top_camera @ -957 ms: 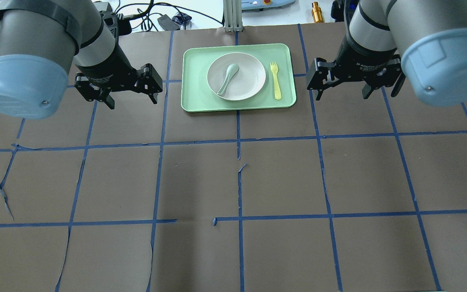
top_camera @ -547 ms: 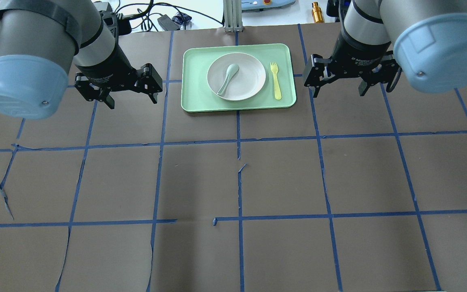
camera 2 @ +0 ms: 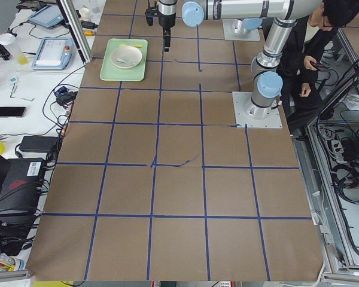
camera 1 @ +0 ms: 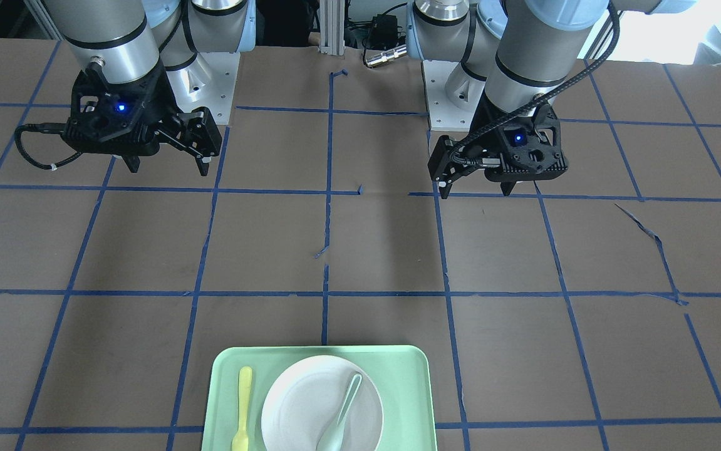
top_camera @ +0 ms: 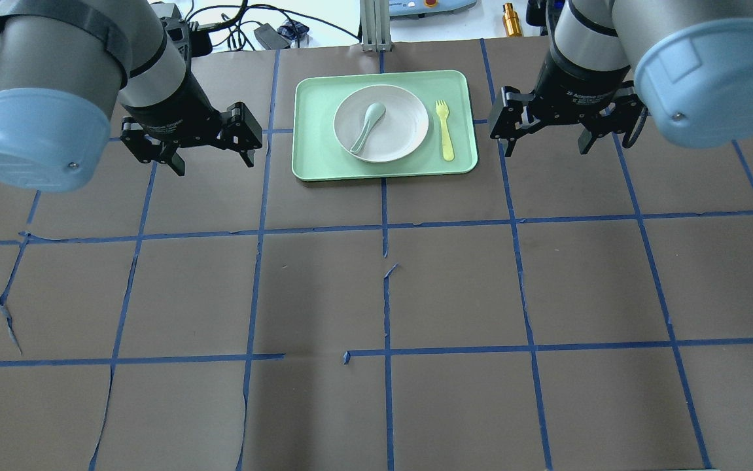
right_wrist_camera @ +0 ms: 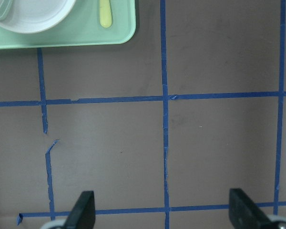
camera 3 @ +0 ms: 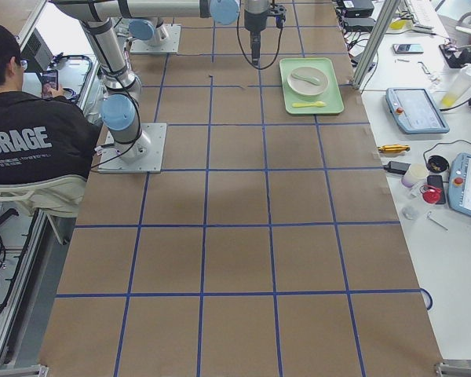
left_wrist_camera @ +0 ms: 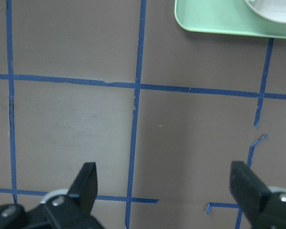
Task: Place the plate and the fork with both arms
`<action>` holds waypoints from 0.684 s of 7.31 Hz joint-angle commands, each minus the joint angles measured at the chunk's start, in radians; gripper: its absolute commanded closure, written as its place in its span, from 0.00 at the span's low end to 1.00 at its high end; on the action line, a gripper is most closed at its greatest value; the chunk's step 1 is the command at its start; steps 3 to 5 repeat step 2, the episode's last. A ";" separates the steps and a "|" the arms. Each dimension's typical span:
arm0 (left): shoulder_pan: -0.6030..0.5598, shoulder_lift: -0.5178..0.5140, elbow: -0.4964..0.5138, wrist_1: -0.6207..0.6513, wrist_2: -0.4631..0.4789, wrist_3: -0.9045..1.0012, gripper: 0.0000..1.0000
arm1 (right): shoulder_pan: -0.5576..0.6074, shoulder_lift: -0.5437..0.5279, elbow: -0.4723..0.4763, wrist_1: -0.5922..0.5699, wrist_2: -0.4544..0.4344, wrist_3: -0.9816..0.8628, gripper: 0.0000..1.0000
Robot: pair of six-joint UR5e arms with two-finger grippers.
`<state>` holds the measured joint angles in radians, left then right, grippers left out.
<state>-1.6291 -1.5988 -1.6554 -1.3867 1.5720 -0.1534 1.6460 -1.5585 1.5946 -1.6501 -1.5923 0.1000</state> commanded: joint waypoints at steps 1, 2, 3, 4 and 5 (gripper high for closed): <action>0.000 0.000 0.000 0.000 0.000 0.000 0.00 | 0.000 0.000 -0.004 0.001 0.000 -0.002 0.00; 0.000 0.000 0.000 0.000 0.000 0.000 0.00 | -0.002 -0.001 -0.004 0.001 0.000 -0.002 0.00; 0.000 0.000 0.000 0.000 0.000 0.000 0.00 | -0.002 -0.001 -0.004 0.001 0.000 -0.002 0.00; 0.000 0.000 0.000 0.000 0.000 0.000 0.00 | -0.002 -0.001 -0.004 0.001 0.000 -0.002 0.00; 0.000 0.000 0.000 0.000 0.000 0.000 0.00 | -0.002 -0.001 -0.004 0.001 0.000 -0.002 0.00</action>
